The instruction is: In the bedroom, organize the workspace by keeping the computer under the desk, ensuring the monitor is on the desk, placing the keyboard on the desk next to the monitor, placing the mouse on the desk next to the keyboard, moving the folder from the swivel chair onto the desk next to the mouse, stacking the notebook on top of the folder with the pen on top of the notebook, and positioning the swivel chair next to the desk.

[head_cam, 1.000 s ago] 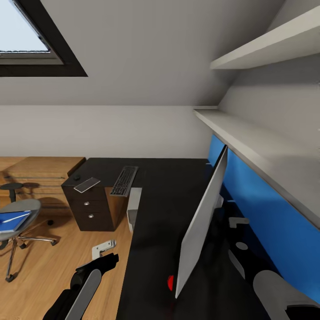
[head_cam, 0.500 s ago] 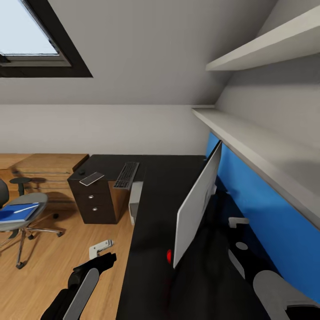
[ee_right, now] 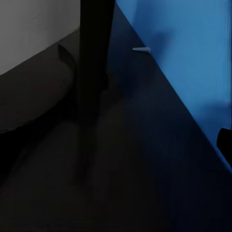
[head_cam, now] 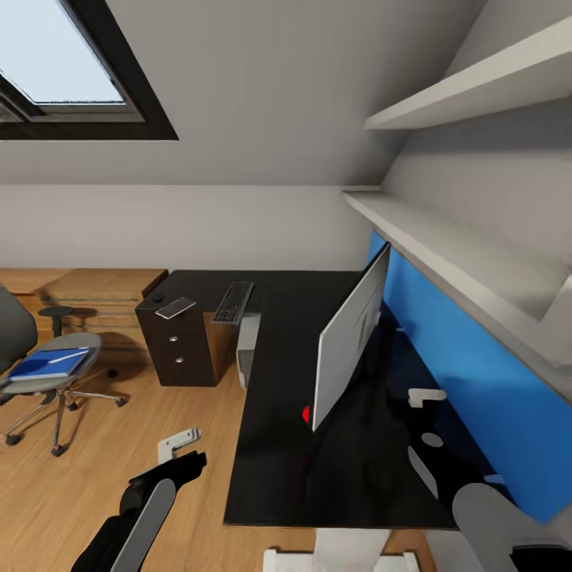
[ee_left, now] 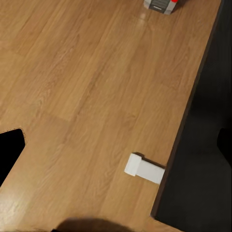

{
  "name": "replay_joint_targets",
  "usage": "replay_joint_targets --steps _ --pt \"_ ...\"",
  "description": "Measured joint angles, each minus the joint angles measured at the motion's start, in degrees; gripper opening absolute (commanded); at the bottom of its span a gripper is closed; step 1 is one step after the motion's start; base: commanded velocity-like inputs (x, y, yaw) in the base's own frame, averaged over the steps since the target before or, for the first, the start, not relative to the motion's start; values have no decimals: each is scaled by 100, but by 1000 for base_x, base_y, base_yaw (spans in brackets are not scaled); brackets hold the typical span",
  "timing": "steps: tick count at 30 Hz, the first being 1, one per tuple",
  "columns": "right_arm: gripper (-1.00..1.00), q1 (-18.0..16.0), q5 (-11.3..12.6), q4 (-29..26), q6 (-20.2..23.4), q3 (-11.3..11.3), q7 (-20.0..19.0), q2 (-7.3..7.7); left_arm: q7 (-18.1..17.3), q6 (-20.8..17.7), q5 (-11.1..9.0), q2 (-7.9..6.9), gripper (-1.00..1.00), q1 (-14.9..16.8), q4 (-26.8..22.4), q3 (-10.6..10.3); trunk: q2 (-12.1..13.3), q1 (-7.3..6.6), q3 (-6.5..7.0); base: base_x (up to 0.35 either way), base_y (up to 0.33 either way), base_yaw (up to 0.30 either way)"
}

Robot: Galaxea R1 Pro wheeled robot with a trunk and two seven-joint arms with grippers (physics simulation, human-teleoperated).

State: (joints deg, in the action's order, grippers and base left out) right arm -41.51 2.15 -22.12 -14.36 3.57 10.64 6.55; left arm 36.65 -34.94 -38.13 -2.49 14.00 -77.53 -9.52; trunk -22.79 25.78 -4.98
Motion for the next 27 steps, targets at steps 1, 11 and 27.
replay_joint_targets --steps 1,11,27 --pt "100 0 0 0 0 0 0 0 0 0 0 0 100 0 0 0 1 0 0 -335 74 0" --pt "100 0 0 24 3 8 -4 0 2 -1 -7 8 100 0 -1 -5 1 0 0 -335 75 0" --pt "100 95 28 -10 -273 -24 5 -89 20 14 6 9 100 0 162 -7 1 0 -1 -335 55 0"
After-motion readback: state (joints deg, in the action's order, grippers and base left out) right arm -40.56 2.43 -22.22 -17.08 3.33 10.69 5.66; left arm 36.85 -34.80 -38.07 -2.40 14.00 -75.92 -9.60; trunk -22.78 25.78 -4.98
